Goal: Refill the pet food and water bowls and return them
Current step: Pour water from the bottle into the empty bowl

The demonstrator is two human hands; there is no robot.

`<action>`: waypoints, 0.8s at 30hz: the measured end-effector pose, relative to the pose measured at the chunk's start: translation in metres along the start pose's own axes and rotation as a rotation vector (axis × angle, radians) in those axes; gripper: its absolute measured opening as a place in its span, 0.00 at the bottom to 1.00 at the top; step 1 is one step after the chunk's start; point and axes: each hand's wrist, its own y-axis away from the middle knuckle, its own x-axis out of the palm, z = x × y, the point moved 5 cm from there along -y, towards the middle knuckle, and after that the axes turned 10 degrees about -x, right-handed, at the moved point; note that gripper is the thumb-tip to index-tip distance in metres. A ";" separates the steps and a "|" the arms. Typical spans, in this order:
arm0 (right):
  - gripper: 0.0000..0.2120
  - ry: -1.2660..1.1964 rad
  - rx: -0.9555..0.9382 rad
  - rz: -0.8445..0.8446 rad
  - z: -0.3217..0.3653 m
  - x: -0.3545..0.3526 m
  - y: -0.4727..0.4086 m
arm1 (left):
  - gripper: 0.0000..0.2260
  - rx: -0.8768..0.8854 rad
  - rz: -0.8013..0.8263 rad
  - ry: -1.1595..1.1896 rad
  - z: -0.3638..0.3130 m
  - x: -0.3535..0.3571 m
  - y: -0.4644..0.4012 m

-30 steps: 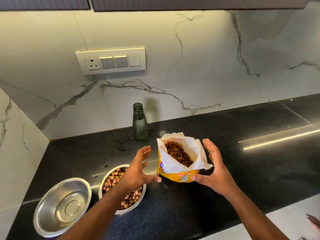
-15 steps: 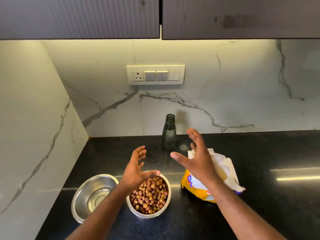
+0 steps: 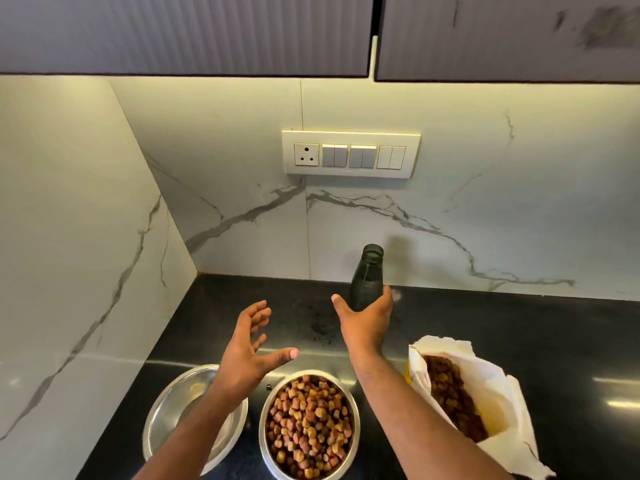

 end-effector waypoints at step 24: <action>0.40 0.311 0.117 -0.073 -0.027 0.024 -0.071 | 0.46 -0.032 0.238 -0.013 0.013 -0.023 -0.089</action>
